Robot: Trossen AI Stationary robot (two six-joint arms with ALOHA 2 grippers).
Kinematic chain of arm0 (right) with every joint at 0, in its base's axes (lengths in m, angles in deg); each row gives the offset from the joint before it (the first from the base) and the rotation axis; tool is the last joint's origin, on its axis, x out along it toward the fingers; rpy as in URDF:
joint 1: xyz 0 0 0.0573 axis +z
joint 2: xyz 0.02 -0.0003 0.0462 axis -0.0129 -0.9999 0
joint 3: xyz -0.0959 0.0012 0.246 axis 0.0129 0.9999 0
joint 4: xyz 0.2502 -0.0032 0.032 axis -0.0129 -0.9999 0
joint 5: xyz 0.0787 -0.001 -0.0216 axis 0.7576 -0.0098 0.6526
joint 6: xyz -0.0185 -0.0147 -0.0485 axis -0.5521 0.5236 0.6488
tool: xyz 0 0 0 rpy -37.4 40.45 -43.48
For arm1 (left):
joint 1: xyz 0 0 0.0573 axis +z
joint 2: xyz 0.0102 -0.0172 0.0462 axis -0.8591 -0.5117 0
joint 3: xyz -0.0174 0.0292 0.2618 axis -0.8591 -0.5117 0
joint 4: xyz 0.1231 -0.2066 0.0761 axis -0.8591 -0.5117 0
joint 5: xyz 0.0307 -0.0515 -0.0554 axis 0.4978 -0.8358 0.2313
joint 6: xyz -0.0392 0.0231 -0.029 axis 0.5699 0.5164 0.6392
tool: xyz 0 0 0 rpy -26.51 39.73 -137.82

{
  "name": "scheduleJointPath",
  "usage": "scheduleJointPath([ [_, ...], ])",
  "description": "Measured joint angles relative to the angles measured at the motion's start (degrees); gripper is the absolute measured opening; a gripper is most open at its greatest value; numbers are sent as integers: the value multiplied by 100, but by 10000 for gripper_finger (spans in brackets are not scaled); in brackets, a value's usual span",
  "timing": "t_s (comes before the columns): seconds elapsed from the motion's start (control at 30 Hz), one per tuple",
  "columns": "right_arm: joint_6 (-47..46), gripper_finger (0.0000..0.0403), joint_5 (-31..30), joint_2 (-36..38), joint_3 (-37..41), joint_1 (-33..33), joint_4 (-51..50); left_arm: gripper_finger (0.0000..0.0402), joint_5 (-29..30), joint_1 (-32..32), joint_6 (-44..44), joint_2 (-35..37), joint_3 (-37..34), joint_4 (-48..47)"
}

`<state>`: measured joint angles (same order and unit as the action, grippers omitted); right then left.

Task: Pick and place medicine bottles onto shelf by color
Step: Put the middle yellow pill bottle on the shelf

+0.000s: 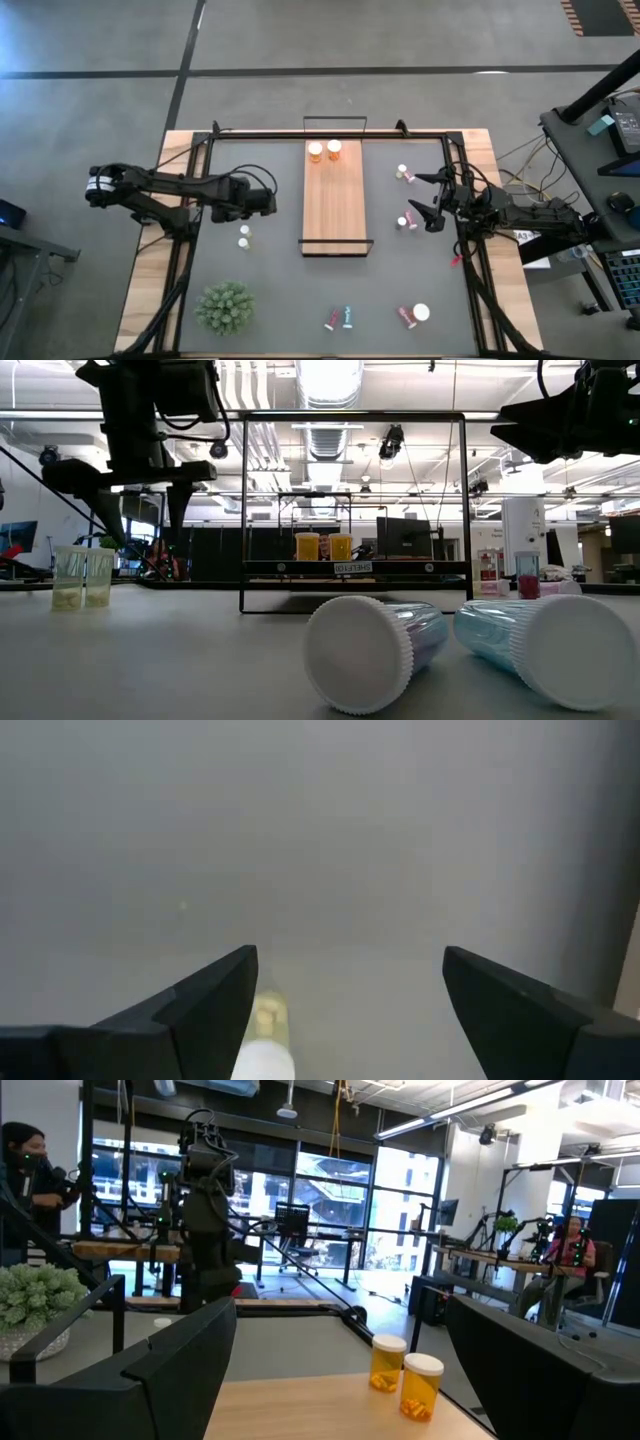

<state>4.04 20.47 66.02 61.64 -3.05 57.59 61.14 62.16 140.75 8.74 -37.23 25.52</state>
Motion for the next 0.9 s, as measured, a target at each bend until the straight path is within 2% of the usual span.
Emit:
scheduleJointPath([
  [0.43, 0, 350, -1, -1, 0, 2, 0, 302, 15, 4, 152, -10, 0, -24],
  [0.6, 0, 350, 0, -1, 0, 1, 0, 302, -357, 4, 531, -12, -8, -172],
  [0.9, 1, 350, 1, -1, 1, 2, 0, 302, -214, 4, 353, -14, -39, -148],
])
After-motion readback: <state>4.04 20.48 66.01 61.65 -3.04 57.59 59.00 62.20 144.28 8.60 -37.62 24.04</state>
